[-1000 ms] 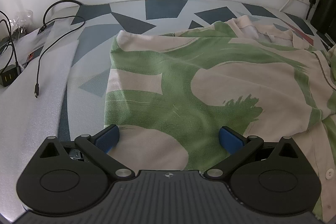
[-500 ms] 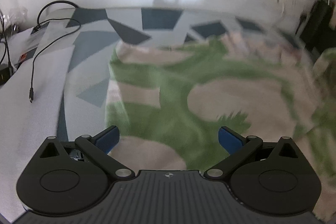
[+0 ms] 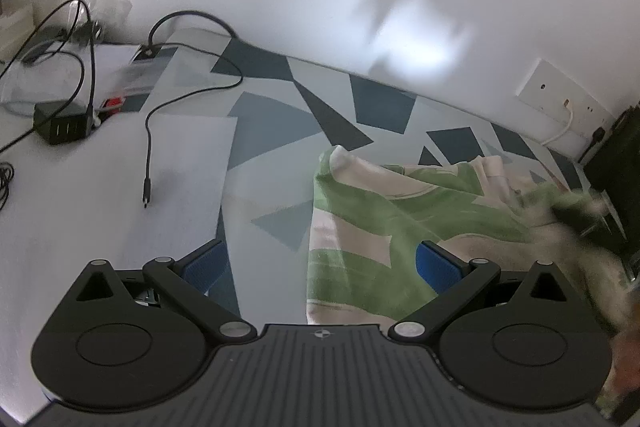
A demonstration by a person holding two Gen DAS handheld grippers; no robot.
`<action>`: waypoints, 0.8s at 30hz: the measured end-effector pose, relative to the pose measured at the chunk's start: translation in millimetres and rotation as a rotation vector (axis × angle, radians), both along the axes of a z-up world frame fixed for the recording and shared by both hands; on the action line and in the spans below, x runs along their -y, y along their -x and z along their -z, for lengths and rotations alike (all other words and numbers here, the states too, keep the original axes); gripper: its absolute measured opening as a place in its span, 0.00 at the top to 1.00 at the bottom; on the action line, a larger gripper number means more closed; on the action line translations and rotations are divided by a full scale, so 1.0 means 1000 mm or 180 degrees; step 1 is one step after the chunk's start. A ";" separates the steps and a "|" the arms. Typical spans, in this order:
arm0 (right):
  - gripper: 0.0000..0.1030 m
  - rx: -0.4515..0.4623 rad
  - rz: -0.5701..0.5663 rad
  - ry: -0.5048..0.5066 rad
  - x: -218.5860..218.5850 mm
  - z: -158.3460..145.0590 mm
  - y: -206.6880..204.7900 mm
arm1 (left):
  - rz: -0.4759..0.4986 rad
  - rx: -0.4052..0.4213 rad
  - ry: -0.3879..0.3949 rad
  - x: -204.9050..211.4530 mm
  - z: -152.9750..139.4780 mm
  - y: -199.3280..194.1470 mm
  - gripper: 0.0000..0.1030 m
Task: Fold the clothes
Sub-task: 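Lay the fabric on the shirt and open the right tool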
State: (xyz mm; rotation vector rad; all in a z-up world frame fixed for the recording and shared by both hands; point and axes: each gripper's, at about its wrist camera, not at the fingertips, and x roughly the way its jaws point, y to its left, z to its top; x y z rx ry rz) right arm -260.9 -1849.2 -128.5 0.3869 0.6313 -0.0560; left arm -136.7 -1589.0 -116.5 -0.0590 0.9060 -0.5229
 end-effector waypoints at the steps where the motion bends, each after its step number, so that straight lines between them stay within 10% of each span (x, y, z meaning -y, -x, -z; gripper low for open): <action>1: 0.66 -0.0078 -0.0021 0.0028 -0.005 0.005 0.000 | 0.0020 -0.0013 0.0016 0.000 0.000 0.000 0.01; 17: 0.53 -0.0233 0.1211 0.0277 0.056 0.001 0.121 | 0.1003 -0.0300 0.0168 0.097 0.013 0.016 0.03; 24: 0.50 -0.0234 0.1509 0.0444 0.072 0.005 0.149 | 0.0840 -0.0426 -0.0076 0.125 0.029 0.011 0.84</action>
